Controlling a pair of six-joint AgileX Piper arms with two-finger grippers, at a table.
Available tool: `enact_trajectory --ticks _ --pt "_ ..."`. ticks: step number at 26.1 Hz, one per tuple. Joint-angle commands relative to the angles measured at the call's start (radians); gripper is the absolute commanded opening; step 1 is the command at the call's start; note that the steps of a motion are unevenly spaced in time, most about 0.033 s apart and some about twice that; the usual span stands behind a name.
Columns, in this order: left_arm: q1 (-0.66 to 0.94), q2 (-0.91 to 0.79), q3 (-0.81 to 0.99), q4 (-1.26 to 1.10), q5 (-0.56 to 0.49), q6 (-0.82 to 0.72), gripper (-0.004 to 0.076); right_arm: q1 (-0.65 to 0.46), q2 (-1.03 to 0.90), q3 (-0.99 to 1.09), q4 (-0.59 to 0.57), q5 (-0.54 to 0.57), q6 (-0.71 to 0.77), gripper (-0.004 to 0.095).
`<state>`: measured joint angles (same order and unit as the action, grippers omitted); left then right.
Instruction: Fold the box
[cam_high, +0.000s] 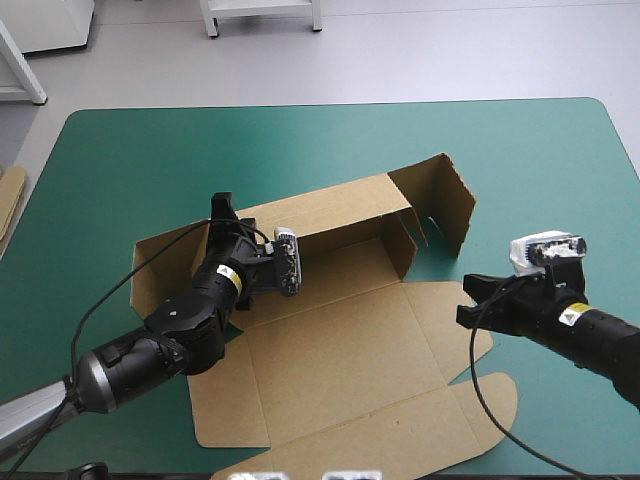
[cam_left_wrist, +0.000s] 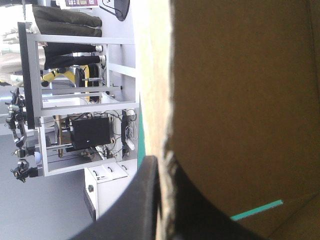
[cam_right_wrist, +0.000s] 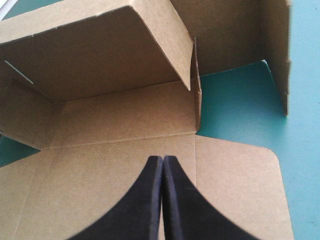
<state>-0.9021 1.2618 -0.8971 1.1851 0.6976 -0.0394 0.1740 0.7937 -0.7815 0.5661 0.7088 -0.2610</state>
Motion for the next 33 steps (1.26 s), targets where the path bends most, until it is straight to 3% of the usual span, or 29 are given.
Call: enact_trajectory --ticks 1,11,25,30,33 --pt "-0.011 -0.023 -0.015 0.009 0.001 -0.025 -0.0009 0.002 0.093 -0.122 0.034 -0.028 -0.028 -0.0004" --pt "-0.027 -0.026 -0.015 0.054 -0.001 -0.04 -0.0009 0.002 0.459 -0.532 0.024 0.145 -0.024 -0.0004" --pt "-0.027 -0.015 0.094 0.296 0.018 -0.184 -0.0009 -0.001 0.757 -0.883 0.074 0.195 -0.005 -0.0004" --pt "-0.027 -0.015 0.107 0.32 0.051 -0.236 -0.0009 -0.062 0.881 -1.018 0.086 0.219 0.014 -0.0004" --pt "-0.027 -0.015 0.107 0.32 0.051 -0.266 -0.0009 -0.137 0.982 -1.092 0.157 0.298 -0.005 -0.0004"
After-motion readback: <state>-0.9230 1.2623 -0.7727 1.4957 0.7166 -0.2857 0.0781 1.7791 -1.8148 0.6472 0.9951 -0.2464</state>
